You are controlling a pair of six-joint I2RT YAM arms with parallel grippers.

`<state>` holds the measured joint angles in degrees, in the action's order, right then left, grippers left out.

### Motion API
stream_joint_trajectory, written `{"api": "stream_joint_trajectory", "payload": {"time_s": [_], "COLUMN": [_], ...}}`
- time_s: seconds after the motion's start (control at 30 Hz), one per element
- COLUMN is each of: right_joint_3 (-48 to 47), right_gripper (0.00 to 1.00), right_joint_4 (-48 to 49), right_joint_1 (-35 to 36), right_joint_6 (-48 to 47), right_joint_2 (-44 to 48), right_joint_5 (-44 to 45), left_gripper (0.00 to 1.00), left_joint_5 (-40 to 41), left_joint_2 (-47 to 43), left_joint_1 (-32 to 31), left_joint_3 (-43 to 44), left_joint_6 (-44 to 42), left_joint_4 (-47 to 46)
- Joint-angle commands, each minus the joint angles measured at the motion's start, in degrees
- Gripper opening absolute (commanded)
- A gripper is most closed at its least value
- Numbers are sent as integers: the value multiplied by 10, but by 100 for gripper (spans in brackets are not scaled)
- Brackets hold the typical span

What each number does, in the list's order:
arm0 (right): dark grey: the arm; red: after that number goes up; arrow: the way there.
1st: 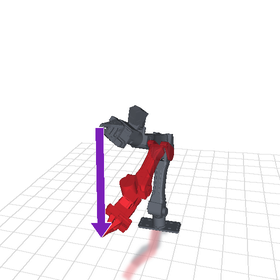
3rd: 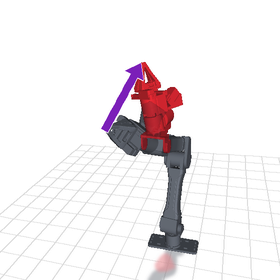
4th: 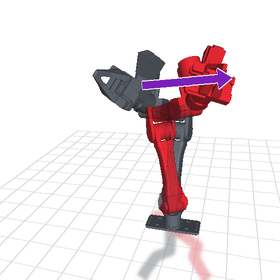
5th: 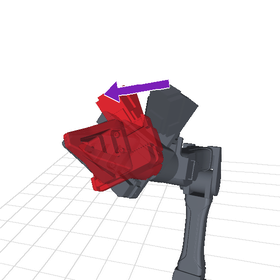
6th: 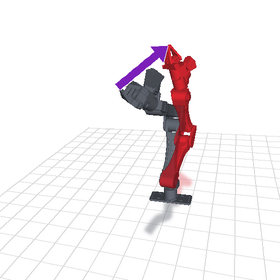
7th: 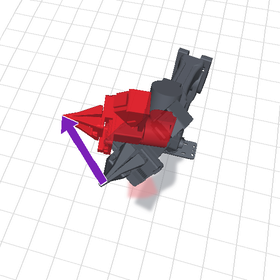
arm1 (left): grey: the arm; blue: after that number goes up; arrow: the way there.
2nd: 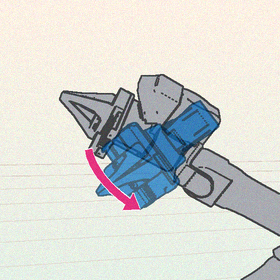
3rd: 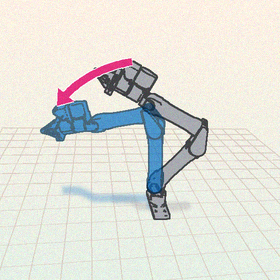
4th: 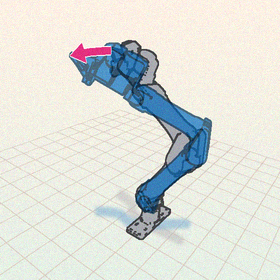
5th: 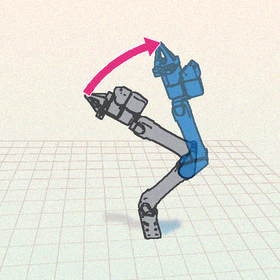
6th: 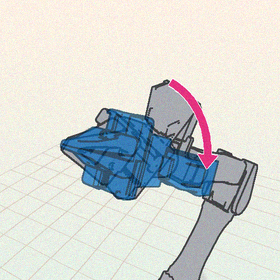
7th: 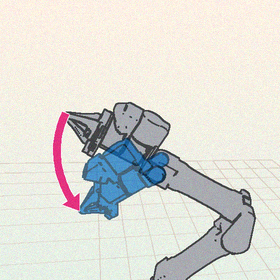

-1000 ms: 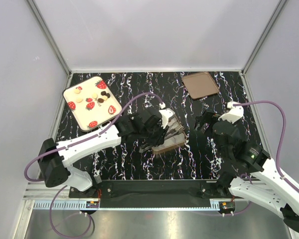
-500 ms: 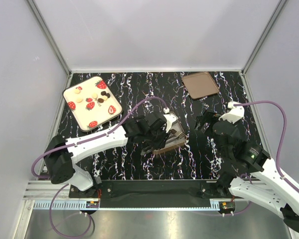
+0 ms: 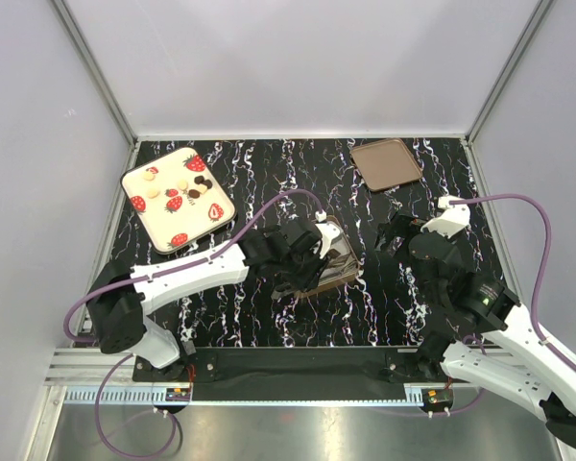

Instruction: Pack the chocolate

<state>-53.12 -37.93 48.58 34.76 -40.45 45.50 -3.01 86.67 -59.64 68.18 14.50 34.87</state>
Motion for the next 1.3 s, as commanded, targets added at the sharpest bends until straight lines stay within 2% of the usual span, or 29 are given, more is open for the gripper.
{"api": "stream_joint_trajectory", "payload": {"time_s": [0.0, 0.2, 0.37, 0.47, 0.57, 0.6, 0.67, 0.7, 0.77, 0.8, 0.9, 1.1, 1.27], "right_joint_3": [-10, -15, -16, -17, -15, -15, -12, -10, -6, -4, 2, 10, 17], "right_gripper": [100, 100, 100, 100, 100, 100, 100, 100, 100, 100, 100, 100, 100], "right_joint_4": [21, 22, 24, 27, 34, 36, 39, 41, 47, 50, 59, 76, 86], "right_joint_1": [-3, -3, -5, -5, -4, -4, -4, -3, -4, -4, -4, -4, -3], "right_joint_6": [1, -1, -2, -4, -6, -7, -7, -7, -7, -8, -11, -19, -29], "right_joint_2": [-2, -2, 2, 5, 8, 9, 12, 12, 14, 15, 14, 5, 4], "right_joint_5": [18, 18, 15, 14, 8, 6, 2, 0, -6, -8, -15, -23, -17], "left_gripper": [41, 43, 45, 45, 45, 45, 45, 45, 45, 45, 45, 45, 45], "left_joint_5": [6, 29, 133, 169, 193, 194, 199, 201, 188, 186, 176, 153, 149], "left_joint_2": [3, 2, 8, 17, 16, 15, 11, 9, 7, 7, 13, 67, 132], "left_joint_1": [-3, -3, 2, 38, 114, 167, 221, 272, 321, 366, 436, 531, 555], "left_joint_3": [16, 49, 126, 178, 198, 201, 194, 188, 169, 156, 138, 138, 172], "left_joint_6": [-10, -9, 1, 11, 47, 59, 82, 89, 100, 102, 104, 105, 104], "left_joint_4": [-30, -15, 47, 92, 122, 131, 143, 143, 136, 133, 108, 71, 50]}}
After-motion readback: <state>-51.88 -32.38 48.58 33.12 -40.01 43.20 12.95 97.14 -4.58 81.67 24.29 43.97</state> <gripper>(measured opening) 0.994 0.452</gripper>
